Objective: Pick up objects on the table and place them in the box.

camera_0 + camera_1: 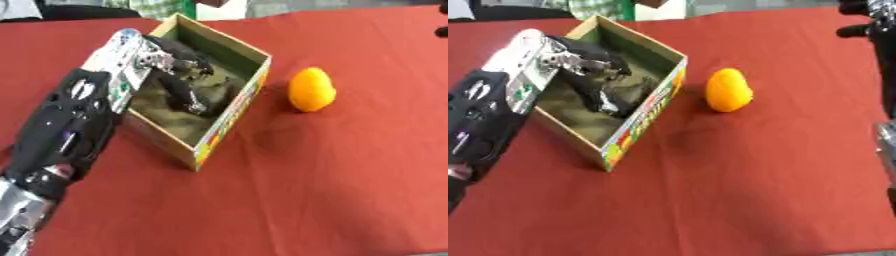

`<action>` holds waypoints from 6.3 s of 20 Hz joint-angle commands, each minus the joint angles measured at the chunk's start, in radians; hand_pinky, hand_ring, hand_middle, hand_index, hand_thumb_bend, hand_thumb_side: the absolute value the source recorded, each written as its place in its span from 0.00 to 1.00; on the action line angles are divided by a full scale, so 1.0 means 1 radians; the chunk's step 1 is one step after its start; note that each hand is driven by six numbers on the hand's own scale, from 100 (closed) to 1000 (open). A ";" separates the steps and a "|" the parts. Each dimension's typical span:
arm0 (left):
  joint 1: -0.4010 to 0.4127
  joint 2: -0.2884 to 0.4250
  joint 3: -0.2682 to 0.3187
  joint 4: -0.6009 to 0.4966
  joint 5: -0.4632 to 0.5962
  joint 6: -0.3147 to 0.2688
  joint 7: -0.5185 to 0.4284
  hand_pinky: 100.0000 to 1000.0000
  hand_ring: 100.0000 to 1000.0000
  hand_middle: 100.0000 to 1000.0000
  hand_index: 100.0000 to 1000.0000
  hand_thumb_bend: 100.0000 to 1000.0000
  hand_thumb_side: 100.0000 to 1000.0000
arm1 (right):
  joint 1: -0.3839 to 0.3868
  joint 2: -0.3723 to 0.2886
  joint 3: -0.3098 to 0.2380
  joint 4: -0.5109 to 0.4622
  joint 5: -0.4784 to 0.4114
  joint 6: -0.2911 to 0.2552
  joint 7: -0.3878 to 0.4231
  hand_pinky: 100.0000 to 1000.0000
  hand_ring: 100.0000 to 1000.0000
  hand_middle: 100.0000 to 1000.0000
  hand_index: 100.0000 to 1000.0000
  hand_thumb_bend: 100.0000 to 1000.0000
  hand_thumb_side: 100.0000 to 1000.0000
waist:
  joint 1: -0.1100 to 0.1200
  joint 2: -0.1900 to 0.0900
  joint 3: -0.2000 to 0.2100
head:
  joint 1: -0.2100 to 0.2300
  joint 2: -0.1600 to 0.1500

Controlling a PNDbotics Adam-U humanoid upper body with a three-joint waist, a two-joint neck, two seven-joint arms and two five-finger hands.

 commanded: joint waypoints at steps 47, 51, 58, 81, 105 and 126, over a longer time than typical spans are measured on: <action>0.464 0.209 0.574 -0.893 0.382 0.420 0.541 0.66 0.82 0.83 0.93 0.04 0.81 | -0.223 -0.284 0.160 0.194 0.432 0.160 0.514 0.80 0.89 0.83 0.93 0.33 0.78 | -0.051 -0.006 0.126 | -0.059 -0.039; 0.500 0.215 0.574 -0.893 0.444 0.395 0.603 0.66 0.82 0.83 0.93 0.01 0.82 | -0.209 -0.298 0.161 0.221 0.444 0.142 0.575 0.82 0.92 0.85 0.94 0.36 0.71 | -0.050 -0.006 0.126 | -0.063 -0.039; 0.544 0.225 0.562 -0.893 0.557 0.383 0.716 0.66 0.81 0.83 0.92 0.00 0.82 | -0.201 -0.330 0.170 0.240 0.416 0.124 0.688 0.83 0.93 0.86 0.97 0.43 0.64 | -0.050 -0.007 0.122 | -0.064 -0.038; 0.614 0.243 0.471 -0.893 0.782 0.353 1.057 0.66 0.80 0.82 0.91 0.00 0.83 | -0.290 -0.319 0.275 0.420 0.408 0.104 0.787 0.84 0.94 0.89 1.00 0.49 0.62 | -0.050 0.009 0.129 | -0.078 -0.043; 0.639 0.240 0.367 -0.893 0.809 0.360 1.311 0.65 0.80 0.81 0.91 0.00 0.84 | -0.296 -0.285 0.315 0.493 0.419 0.065 0.782 0.78 0.86 0.58 0.80 0.00 0.27 | -0.047 0.017 0.128 | -0.074 -0.055; 0.645 0.233 0.367 -0.893 0.819 0.359 1.307 0.64 0.80 0.82 0.91 0.00 0.84 | -0.294 -0.311 0.305 0.332 0.444 0.153 0.525 0.56 0.56 0.32 0.46 0.00 0.31 | -0.051 0.004 0.123 | -0.068 -0.054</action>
